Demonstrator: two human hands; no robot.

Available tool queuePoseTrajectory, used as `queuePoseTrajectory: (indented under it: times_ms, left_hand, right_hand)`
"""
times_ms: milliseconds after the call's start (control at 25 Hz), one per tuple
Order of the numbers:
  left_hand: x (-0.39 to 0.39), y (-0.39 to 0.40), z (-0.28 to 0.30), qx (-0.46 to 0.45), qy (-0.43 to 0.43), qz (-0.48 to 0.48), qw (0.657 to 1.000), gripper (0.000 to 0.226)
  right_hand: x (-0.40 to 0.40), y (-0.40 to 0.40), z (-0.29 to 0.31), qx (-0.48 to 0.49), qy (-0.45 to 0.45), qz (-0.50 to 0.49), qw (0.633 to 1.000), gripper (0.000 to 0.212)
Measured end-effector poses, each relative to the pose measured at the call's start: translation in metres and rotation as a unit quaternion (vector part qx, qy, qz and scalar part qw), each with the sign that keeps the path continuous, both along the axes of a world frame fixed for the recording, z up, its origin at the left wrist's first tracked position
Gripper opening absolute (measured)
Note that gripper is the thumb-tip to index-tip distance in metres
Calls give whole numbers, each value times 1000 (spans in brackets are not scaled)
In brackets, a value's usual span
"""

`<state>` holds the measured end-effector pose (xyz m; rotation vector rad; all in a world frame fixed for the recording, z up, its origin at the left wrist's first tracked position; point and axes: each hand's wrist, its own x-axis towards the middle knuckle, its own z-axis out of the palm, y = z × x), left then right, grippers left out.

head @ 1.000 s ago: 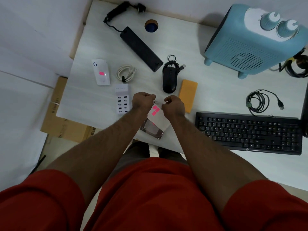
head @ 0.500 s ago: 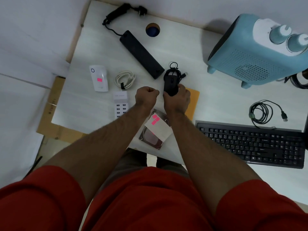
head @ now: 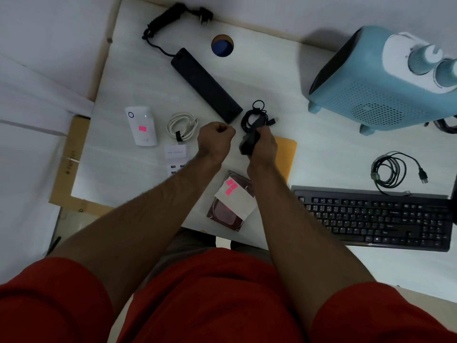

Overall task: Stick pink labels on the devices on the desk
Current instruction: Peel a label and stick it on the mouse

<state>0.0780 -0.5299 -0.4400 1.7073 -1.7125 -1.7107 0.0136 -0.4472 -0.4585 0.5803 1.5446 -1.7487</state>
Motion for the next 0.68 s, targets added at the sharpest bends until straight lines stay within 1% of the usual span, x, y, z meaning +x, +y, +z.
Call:
queuePoseTrajectory:
  times_ms: [40, 80, 120, 200, 280, 400, 680]
  left_hand:
    - [-1, 1, 4, -21, 8, -22, 1000, 9]
    - [-2, 3, 8, -49, 10, -51, 997, 11]
    - [-2, 6, 12, -79, 11, -82, 993, 13]
    - [-2, 12, 19, -128, 11, -136, 982, 12]
    - [-2, 17, 24, -158, 4, -168, 973, 9]
    - [1, 22, 27, -201, -7, -199, 959, 13]
    - [1, 34, 36, -243, -30, -250, 937, 18]
  right_hand:
    - [0, 3, 5, -56, -55, -17, 997, 31]
    - [0, 6, 8, -97, -87, -26, 991, 35]
    - [-1, 7, 12, -131, -104, -34, 985, 37]
    - [-2, 8, 16, -168, -119, -44, 978, 38]
    - [-4, 7, 20, -175, -123, -40, 976, 36]
    - [-5, 7, 18, -178, -114, -29, 977, 34]
    - [1, 10, 7, -181, -89, -9, 979, 35]
